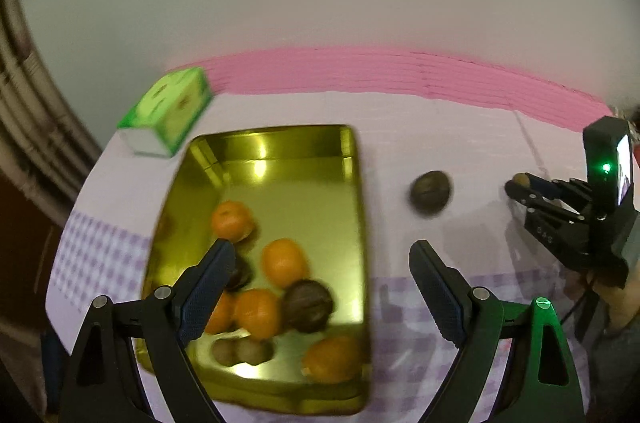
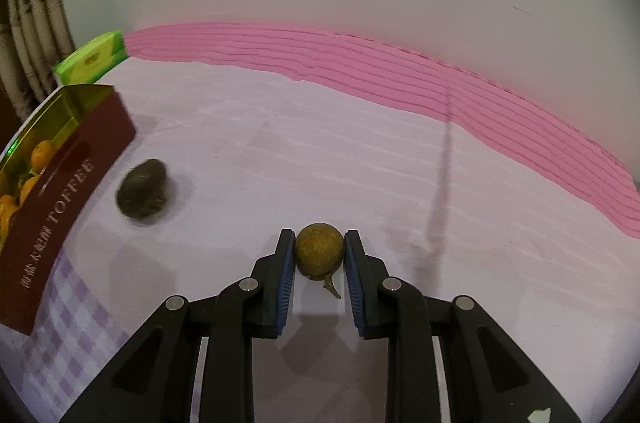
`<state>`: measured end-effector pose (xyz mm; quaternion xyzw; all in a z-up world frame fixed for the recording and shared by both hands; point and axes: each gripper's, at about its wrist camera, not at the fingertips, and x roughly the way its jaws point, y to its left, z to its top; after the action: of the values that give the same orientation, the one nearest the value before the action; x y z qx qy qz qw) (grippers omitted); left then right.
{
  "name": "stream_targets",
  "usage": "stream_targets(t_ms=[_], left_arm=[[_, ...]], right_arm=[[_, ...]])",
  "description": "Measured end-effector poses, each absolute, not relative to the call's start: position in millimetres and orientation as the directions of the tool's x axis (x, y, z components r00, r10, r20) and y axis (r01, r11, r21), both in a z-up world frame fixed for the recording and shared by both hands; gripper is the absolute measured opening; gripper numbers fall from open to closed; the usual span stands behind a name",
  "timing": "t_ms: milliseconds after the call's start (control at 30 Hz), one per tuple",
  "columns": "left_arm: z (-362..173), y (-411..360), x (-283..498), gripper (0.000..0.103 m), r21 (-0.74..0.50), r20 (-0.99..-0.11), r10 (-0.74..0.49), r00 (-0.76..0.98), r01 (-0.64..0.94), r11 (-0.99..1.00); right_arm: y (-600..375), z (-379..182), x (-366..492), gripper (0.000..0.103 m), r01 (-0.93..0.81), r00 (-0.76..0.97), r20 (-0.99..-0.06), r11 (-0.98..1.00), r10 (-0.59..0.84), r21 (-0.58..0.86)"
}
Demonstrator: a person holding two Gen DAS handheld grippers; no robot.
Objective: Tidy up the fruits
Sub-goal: 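Grasp the dark brown fruit on the cloth with the left gripper while the right gripper holds its fruit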
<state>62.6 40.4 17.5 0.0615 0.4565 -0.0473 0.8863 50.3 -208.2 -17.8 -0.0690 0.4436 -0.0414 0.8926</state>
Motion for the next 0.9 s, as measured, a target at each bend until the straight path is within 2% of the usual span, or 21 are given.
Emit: stream_targets(t_ms=[500, 567, 633, 900], left_arm=[[3.2, -24.4, 87.8, 0.087, 0.014, -0.832, -0.146, 0.536, 0.284, 0.959], [0.1, -30.9, 93.2, 0.084, 0.002, -0.834, -0.161, 0.528, 0.294, 0.956], [-4.8, -34.9, 99.0, 0.075, -0.009, -0.842, -0.169, 0.512, 0.3, 0.954], [-24.7, -45.7, 126.8, 0.061, -0.064, -0.871, -0.195, 0.45, 0.291, 0.955]], right_arm=[[-250.2, -15.4, 37.3, 0.023, 0.09, 0.612, -0.772, 0.985, -0.173, -0.15], [-249.6, -15.4, 36.7, 0.023, 0.091, 0.612, -0.772, 0.985, -0.172, -0.148], [-251.7, -14.9, 34.9, 0.023, 0.091, 0.613, -0.773, 0.986, -0.165, -0.138], [-254.9, -14.4, 34.9, 0.024, 0.091, 0.614, -0.775, 0.989, -0.15, -0.12]])
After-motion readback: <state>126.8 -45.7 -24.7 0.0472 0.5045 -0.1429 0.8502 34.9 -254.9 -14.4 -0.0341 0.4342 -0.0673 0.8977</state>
